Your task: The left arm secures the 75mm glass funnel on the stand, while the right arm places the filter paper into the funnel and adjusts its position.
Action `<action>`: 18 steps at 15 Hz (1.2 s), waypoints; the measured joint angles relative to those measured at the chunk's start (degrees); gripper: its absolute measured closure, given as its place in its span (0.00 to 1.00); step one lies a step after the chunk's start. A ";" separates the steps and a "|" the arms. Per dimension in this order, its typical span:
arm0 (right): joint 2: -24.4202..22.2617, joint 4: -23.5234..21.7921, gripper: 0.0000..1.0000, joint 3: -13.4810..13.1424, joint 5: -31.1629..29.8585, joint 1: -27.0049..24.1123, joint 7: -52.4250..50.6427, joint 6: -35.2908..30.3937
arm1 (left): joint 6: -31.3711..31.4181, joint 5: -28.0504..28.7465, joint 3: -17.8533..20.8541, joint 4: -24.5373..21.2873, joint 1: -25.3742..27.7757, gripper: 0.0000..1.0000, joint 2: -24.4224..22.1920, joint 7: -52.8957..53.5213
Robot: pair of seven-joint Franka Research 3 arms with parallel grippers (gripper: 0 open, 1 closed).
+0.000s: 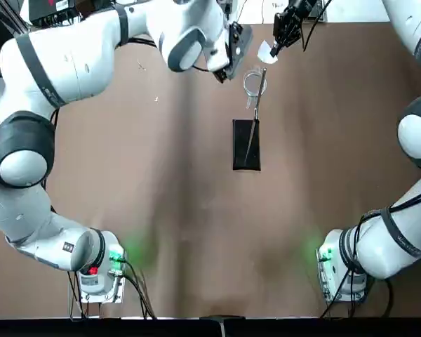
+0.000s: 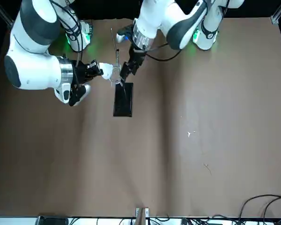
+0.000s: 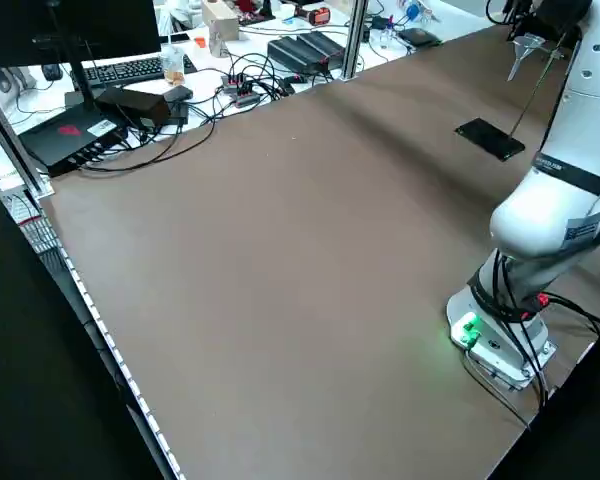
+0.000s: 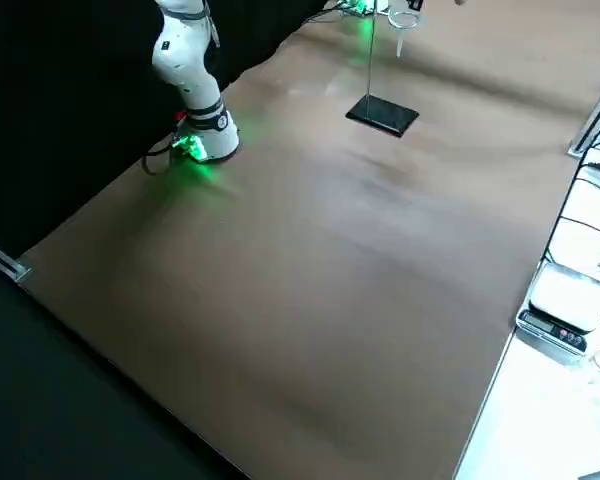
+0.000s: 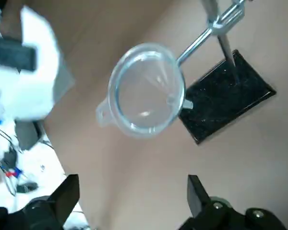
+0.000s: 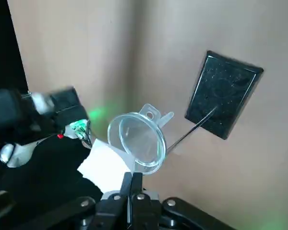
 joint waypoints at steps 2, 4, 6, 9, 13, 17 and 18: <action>0.96 -0.03 0.99 0.01 0.00 0.92 0.01 0.00 | -4.39 -1.66 -0.01 2.16 1.76 0.01 -0.04 -2.37; 1.97 -0.04 0.99 0.01 0.00 1.74 0.05 0.03 | -7.72 -2.89 -0.03 3.97 3.84 0.01 -0.13 -5.96; 3.33 -0.05 0.98 0.00 0.00 2.51 0.05 0.03 | -12.36 -6.05 0.04 5.55 7.13 0.01 -0.17 -12.60; 3.87 -0.05 0.92 0.00 -0.02 2.86 0.06 0.03 | -18.75 -6.43 0.31 7.19 8.42 0.01 -0.18 -20.71; 3.99 -0.05 0.79 0.00 -0.03 2.89 0.09 0.01 | -23.22 -6.42 0.59 7.42 11.50 0.01 -0.18 -38.89; 3.99 -0.02 0.78 -0.52 -0.03 2.75 0.09 0.01 | -30.13 -6.40 0.71 7.79 16.35 0.01 -0.43 -55.08; 3.99 0.01 0.78 -0.86 -0.09 2.36 0.09 0.02 | -32.41 -6.40 0.72 7.92 17.50 0.01 -0.60 -58.75</action>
